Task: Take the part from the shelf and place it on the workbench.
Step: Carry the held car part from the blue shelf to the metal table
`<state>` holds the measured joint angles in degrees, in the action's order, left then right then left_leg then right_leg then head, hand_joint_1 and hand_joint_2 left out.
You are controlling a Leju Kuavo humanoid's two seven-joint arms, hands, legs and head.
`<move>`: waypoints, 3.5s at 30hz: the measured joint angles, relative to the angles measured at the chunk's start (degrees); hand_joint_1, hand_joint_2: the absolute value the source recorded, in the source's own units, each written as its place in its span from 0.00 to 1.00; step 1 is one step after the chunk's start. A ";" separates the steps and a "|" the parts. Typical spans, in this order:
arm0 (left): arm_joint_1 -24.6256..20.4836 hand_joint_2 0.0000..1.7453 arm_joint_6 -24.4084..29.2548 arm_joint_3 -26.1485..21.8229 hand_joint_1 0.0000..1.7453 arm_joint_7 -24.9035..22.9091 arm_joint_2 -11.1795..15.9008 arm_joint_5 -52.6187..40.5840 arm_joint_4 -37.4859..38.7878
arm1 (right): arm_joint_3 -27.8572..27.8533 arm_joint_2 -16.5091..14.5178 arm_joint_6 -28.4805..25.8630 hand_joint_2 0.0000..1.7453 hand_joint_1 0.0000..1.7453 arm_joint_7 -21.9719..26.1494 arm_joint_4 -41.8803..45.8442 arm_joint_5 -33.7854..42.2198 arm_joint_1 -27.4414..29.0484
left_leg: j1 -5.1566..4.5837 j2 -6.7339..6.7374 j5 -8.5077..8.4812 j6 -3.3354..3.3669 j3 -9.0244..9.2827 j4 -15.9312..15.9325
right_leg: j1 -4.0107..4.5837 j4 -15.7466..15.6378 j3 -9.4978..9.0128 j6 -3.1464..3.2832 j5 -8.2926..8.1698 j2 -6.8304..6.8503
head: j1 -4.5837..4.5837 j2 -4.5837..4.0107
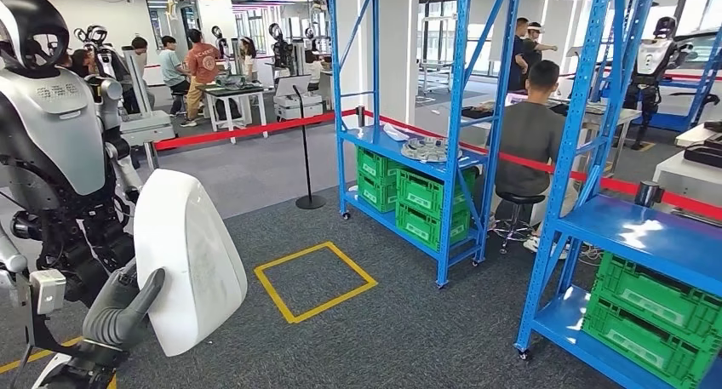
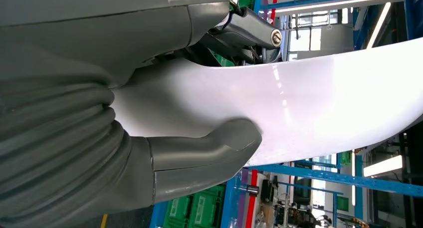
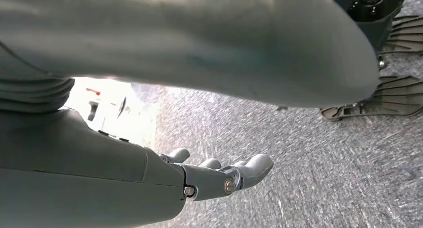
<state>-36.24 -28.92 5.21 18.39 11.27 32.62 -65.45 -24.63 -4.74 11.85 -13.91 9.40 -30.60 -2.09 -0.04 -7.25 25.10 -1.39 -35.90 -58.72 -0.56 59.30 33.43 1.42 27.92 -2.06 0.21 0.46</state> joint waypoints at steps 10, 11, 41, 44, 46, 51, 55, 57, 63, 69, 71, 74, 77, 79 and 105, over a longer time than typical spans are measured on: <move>0.14 1.00 0.00 -0.10 1.00 0.75 0.57 0.28 0.90 | 0.00 0.04 0.44 0.00 0.00 -0.14 0.04 -0.58 0.11 | 0.24 9.91 1.83 -1.29 -1.21 -4.65 | 0.32 -0.55 -0.80 0.60 0.46 7.43 | 0.42 0.00; 0.02 1.00 0.00 -0.10 1.00 0.85 0.58 0.28 0.90 | 0.00 0.04 0.48 0.00 0.00 -0.14 0.04 -0.61 0.09 | 0.07 10.85 0.95 -0.92 0.40 -1.78 | 0.47 -0.47 -0.96 0.32 0.66 8.07 | 0.38 0.00; -2.75 1.00 11.54 0.07 1.00 9.53 1.82 -10.38 1.26 | -1.31 -0.65 -0.24 0.00 0.00 0.06 0.15 -0.65 0.24 | 1.45 10.88 0.39 -2.48 -1.05 -2.97 | -0.27 -0.67 -1.14 -0.46 0.44 7.69 | 0.00 0.00; -1.19 1.00 12.66 -0.13 1.00 9.91 2.46 -11.26 -0.85 | -1.31 -0.60 -0.28 0.00 0.00 0.09 0.16 -1.14 0.23 | 1.07 11.01 0.11 -0.83 -0.02 -0.78 | 0.11 -0.06 -1.55 -1.53 1.28 9.54 | -0.14 0.00; -0.21 1.00 12.95 -0.40 1.00 9.98 3.21 -11.51 -2.11 | -1.31 -0.62 -0.29 0.00 0.00 -0.01 0.18 -1.39 0.11 | 1.12 9.44 0.08 0.08 -0.15 -0.83 | -0.13 0.13 -1.75 -2.11 1.92 9.57 | -0.26 0.00; 1.63 1.00 13.34 -0.91 1.00 10.33 3.63 -11.81 -4.17 | -1.31 -0.64 -0.43 0.00 0.00 0.60 0.20 -1.79 0.47 | 1.14 5.34 -0.05 1.34 -0.19 -0.73 | -0.35 14.76 5.18 -2.44 8.60 2.69 | -0.57 0.00; 3.93 1.00 13.50 -1.41 1.00 10.84 4.52 -11.90 -5.67 | -1.31 -0.67 -0.37 0.00 0.00 0.54 0.20 -2.10 0.64 | 0.73 1.82 -0.22 1.30 -0.19 -0.74 | 0.36 8.22 3.51 -0.67 2.98 0.40 | -0.57 0.00; 4.75 1.00 13.68 -1.82 1.00 11.16 4.95 -11.79 -6.48 | -1.31 -0.60 -0.27 0.00 0.00 0.59 0.20 -2.26 0.76 | 0.68 0.28 -0.41 0.91 -0.33 -0.72 | 0.61 1.82 0.67 0.15 0.55 -1.92 | -0.52 0.00; 8.34 1.00 14.04 -3.38 1.00 11.46 6.50 -11.55 -9.51 | -1.31 -0.52 0.11 0.00 0.00 0.56 0.20 -2.45 0.82 | 0.59 2.49 0.99 -0.82 -2.26 -2.91 | 0.31 -1.17 -1.02 0.94 -0.39 1.01 | -0.23 0.00; 11.49 1.00 15.05 -4.51 1.00 11.28 6.78 -11.52 -11.71 | -1.31 -0.46 0.32 0.00 0.00 0.54 0.20 -3.01 1.19 | 1.15 7.35 4.24 -2.04 -5.69 -12.27 | 0.26 -1.12 -1.09 1.12 -0.05 5.94 | 0.10 0.00; 12.12 1.00 15.59 -5.16 1.00 11.58 6.91 -11.40 -12.71 | -1.31 -0.41 0.56 0.00 0.00 0.55 0.20 -3.30 1.16 | 1.03 9.61 1.44 -1.96 -1.31 -4.84 | 0.36 -0.57 -1.13 0.61 0.47 7.38 | 0.16 0.00; 13.40 1.00 16.50 -6.68 1.00 12.17 6.99 -11.18 -14.52 | -1.31 -0.20 0.90 0.00 0.00 0.56 0.20 -3.68 1.15 | 0.47 10.56 0.79 -0.51 1.00 -0.62 | 0.72 -0.09 -1.35 -0.39 1.10 9.12 | 0.11 0.00; 14.83 1.00 16.95 -8.07 1.00 12.36 7.23 -11.09 -16.05 | -1.31 -0.12 1.00 0.00 0.00 0.57 0.20 -3.96 0.98 | 0.82 8.43 0.42 0.64 0.85 -0.36 | 0.42 0.57 -1.64 -1.45 1.98 8.53 | 0.04 0.00; 15.41 1.00 17.07 -8.60 1.00 12.44 7.24 -11.09 -16.96 | -1.29 -0.05 1.02 0.00 0.00 0.77 0.20 -4.00 1.05 | 1.16 7.17 0.16 1.22 0.77 -0.21 | 0.07 5.08 0.26 -2.09 4.79 4.75 | -0.06 0.00; 18.22 1.00 18.60 -14.37 1.00 10.76 8.79 -11.23 -21.47 | -1.25 0.02 1.64 0.00 0.00 1.17 0.20 -4.92 0.97 | 0.04 11.03 1.20 0.08 2.19 0.06 | 0.99 -0.46 -1.87 0.02 1.02 10.07 | 0.37 0.00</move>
<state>-18.01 -10.32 -9.16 29.16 20.06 21.39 -86.91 -25.88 -4.72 13.49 -12.74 9.60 -35.52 -1.11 0.00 3.78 26.31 -1.31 -33.71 -58.66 0.43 58.83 31.56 1.44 28.94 8.01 0.58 0.46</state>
